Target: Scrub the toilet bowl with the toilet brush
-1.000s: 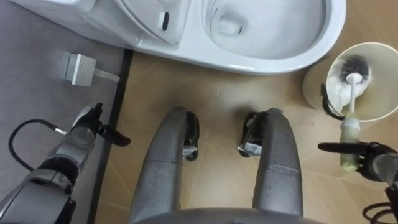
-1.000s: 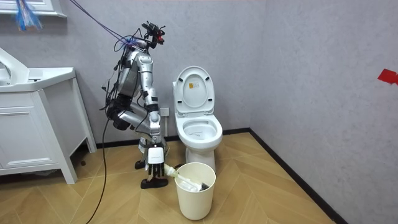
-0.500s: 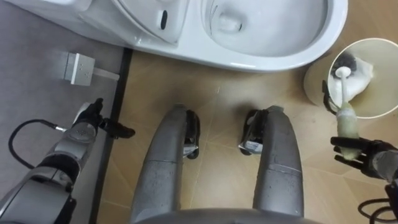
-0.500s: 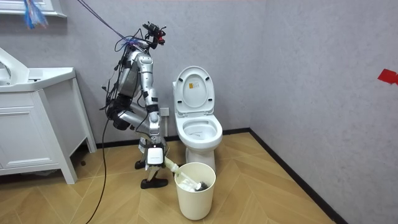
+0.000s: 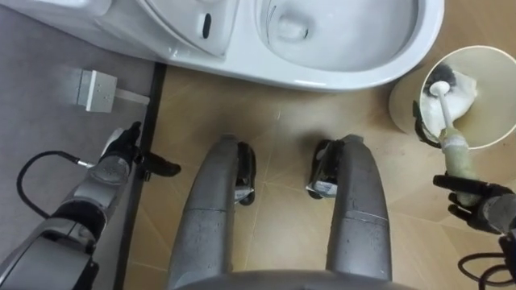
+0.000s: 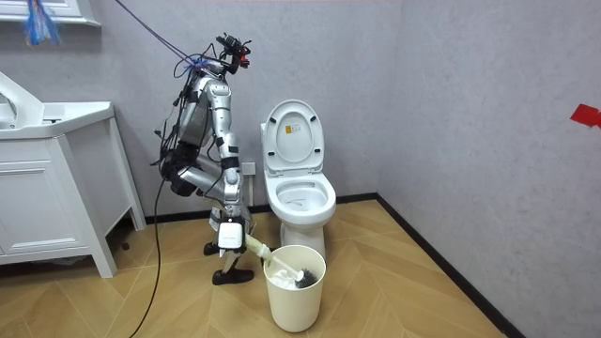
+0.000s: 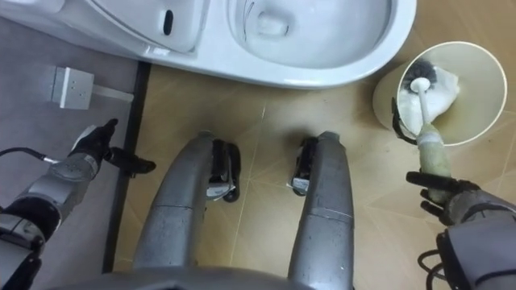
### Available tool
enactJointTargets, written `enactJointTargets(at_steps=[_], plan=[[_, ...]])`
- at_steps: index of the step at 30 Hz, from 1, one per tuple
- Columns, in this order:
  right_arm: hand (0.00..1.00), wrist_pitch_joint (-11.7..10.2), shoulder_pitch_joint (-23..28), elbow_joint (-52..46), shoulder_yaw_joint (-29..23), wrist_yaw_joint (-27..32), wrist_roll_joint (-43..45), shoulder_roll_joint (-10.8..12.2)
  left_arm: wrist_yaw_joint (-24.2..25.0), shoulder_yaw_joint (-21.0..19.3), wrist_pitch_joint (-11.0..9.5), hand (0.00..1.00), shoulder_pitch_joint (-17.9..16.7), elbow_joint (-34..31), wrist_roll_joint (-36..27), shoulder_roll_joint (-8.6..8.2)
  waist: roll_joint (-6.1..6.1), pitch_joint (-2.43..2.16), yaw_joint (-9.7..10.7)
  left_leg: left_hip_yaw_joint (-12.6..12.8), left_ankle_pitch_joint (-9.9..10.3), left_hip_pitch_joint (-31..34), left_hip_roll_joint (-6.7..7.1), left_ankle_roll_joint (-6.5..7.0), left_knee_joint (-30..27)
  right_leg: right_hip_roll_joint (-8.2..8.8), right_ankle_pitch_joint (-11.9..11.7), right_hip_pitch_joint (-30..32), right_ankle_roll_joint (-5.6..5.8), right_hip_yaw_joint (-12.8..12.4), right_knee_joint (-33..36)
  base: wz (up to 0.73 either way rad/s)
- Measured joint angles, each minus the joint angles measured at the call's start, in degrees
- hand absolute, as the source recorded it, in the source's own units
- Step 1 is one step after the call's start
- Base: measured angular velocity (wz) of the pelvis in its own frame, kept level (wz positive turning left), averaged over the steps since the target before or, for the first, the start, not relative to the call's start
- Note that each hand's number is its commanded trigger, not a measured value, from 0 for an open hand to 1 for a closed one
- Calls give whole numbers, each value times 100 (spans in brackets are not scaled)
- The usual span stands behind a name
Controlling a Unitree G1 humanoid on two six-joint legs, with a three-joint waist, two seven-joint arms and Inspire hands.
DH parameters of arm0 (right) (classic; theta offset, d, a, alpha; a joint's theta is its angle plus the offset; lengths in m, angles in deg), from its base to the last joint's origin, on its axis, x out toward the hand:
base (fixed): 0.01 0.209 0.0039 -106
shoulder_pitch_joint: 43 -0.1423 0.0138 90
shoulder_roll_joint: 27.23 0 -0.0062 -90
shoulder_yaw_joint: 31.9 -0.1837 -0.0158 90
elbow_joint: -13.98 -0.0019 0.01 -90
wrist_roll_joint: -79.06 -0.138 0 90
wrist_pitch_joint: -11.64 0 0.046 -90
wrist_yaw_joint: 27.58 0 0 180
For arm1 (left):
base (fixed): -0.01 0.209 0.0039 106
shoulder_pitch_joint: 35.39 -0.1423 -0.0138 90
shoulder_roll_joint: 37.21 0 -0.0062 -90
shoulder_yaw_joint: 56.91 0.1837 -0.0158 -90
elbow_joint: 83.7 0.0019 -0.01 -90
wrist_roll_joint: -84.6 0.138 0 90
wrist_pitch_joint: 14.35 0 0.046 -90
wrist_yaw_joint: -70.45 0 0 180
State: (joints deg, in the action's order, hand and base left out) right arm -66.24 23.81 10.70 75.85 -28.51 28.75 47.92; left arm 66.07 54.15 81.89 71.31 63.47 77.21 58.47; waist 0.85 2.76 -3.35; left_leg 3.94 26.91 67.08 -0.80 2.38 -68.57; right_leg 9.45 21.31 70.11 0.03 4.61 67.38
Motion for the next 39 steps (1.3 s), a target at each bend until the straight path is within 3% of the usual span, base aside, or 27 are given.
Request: enactJointTargets(at_steps=[9,16,18,19,26,39], plan=[[100,6,10,11,128,30,-105,29,0,0,-38,0,-151,14,3,17,-1,-2,-14,-4,0,-111,-52,-11,96,-77,-38,-125,-4,16,-138,-3],[100,72,93,16,109,-86,112,32,0,-186,-40,0,-405,-55,6,46,-41,-7,-21,-3,-24,-651,-98,2,493,-141,-127,-703,40,67,-608,-5],[25,137,136,16,105,-154,138,31,0,-241,-37,0,-432,-60,6,80,-89,-19,-14,-4,-45,-789,-99,4,623,-151,-153,-859,51,87,-753,0],[0,173,141,16,103,-186,150,32,0,-280,-40,0,-464,-106,6,127,-133,-23,-6,-7,-55,-857,-97,8,694,-154,-166,-927,58,98,-824,0],[0,159,155,1,110,-354,554,29,0,-286,-42,0,-569,-194,19,170,-178,-35,-38,6,-100,-1306,-120,48,1100,-202,-301,-1409,121,156,-1318,-5],[0,-7,-161,1,105,-522,569,19,0,-284,-80,0,-658,-275,12,169,-185,-31,-32,-12,-180,-1360,-59,28,1287,-154,-327,-1449,114,196,-1388,3]])
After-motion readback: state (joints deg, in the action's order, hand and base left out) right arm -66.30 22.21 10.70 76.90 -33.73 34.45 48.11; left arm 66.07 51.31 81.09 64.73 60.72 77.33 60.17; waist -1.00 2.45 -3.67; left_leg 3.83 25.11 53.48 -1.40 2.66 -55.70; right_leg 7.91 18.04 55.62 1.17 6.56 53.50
